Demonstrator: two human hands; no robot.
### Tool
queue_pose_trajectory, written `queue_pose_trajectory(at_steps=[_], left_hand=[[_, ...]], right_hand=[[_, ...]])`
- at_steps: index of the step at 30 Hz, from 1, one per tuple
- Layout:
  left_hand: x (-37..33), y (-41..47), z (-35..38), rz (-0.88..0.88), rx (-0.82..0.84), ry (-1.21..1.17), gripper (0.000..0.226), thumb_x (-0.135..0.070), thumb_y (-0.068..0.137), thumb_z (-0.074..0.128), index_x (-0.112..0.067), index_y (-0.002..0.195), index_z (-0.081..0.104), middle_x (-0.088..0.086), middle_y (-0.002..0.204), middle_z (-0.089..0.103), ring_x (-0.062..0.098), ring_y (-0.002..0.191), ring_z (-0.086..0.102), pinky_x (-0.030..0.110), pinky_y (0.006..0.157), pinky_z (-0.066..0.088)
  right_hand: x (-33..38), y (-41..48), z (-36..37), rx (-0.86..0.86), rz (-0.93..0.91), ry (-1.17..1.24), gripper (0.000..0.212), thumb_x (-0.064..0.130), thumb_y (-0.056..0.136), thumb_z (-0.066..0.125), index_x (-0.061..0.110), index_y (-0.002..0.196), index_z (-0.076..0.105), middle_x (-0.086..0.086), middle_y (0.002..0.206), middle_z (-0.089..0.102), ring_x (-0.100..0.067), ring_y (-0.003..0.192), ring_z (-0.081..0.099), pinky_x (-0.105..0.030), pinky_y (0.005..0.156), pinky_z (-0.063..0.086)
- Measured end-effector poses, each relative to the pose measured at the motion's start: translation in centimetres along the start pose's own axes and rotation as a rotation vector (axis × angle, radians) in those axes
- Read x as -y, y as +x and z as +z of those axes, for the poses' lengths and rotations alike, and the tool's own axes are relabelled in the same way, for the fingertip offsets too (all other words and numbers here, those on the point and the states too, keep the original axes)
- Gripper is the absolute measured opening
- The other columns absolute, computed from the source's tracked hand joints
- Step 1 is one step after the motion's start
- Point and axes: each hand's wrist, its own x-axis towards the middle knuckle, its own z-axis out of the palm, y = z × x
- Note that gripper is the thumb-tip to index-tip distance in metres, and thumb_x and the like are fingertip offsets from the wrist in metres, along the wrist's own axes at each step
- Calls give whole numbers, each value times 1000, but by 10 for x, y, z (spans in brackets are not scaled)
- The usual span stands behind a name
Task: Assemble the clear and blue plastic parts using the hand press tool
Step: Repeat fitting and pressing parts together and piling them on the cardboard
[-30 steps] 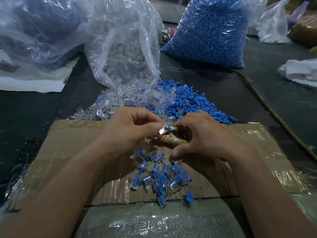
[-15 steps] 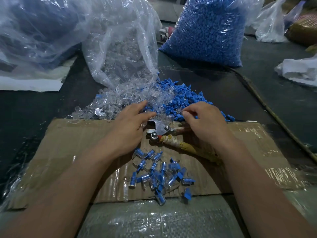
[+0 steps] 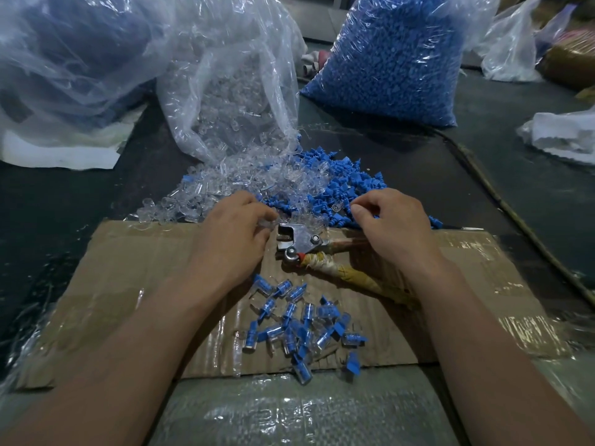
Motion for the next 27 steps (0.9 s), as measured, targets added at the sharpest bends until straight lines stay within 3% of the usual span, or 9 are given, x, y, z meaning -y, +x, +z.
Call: queue_pose_trajectory(at_steps=[5, 9, 13, 18, 21, 25, 27], left_hand=[[-2, -1, -1, -18, 12, 16, 25, -23, 92, 53, -21, 115, 61, -7, 103, 41, 6, 100, 35, 23, 88, 30], [-3, -1, -1, 36, 74, 79, 31, -21, 96, 43, -23, 124, 56, -4, 142, 38, 15, 130, 30, 33, 108, 23], [-2, -1, -1, 57, 73, 76, 31, -17, 96, 43, -19, 121, 60, -3, 130, 50, 14, 122, 38, 29, 103, 26], [0, 0, -2, 32, 25, 28, 25, -13, 90, 53, -16, 113, 65, 2, 113, 58, 18, 107, 49, 34, 94, 39], [-1, -1, -1, 37, -40, 10, 28, -10, 87, 58, -15, 114, 65, 4, 111, 60, 18, 104, 50, 29, 91, 36], [-2, -2, -3, -11, -162, -71, 30, -17, 89, 59, -13, 118, 62, 2, 115, 53, 3, 96, 36, 9, 82, 19], [-3, -1, -5, -51, -198, -131, 29, -20, 89, 57, -12, 116, 62, -1, 112, 49, 3, 99, 37, 14, 88, 25]], right_hand=[[-1, 1, 1, -9, -4, 5, 22, 29, 92, 52, 18, 104, 67, 2, 103, 63, -8, 86, 48, -25, 74, 36], [1, 2, 1, 34, -12, 10, 24, 28, 91, 53, 20, 111, 64, 1, 112, 59, -9, 97, 48, -26, 82, 35], [4, 4, 4, 190, -26, -62, 29, 23, 91, 52, 24, 119, 60, 1, 119, 54, -15, 108, 46, -26, 85, 34], [4, 5, 3, 182, -17, -13, 23, 18, 87, 59, 23, 108, 67, 7, 107, 59, -4, 87, 42, -22, 76, 34], [4, 6, 3, 184, -24, 10, 19, 19, 87, 60, 23, 104, 68, 12, 92, 52, -3, 83, 43, -21, 74, 34], [6, 4, 5, 188, -46, 39, 16, 18, 88, 59, 21, 103, 64, 11, 91, 49, -6, 85, 45, -24, 76, 37], [6, 3, 5, 167, -63, 58, 11, 17, 88, 58, 21, 99, 61, 9, 92, 50, -7, 85, 47, -24, 76, 38]])
